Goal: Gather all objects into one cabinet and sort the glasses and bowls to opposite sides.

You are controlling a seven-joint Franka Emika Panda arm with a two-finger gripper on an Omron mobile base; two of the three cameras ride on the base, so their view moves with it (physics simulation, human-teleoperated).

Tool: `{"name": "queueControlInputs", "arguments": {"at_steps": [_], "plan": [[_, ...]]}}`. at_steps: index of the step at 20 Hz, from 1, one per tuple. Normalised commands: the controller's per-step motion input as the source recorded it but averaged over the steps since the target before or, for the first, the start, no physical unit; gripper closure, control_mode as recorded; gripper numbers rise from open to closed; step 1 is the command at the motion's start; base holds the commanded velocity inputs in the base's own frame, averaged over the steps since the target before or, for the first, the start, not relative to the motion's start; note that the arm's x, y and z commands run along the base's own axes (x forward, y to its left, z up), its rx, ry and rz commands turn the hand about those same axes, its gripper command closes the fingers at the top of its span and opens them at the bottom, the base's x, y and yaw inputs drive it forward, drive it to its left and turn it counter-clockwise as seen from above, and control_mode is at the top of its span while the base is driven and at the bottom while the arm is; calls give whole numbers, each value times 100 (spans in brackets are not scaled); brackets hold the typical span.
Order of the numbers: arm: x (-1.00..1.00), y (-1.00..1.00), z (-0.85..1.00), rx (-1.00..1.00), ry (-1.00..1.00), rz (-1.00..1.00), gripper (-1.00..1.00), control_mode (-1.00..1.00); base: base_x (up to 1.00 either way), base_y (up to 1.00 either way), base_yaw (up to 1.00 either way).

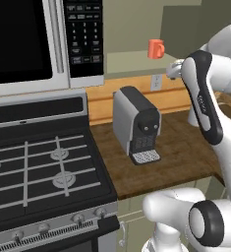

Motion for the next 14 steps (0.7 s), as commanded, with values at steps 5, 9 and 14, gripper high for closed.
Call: {"name": "queueControlInputs", "arguments": {"at_steps": [5, 9, 14], "plan": [[78, -3, 49, 0, -3, 0, -100, -100, 0, 0, 0], [64, -8, 22, 0, 0, 0, -100, -100, 0, 0, 0], [67, -31, 0, -3, -1, -4, -100, -100, 0, 0, 0]]}}
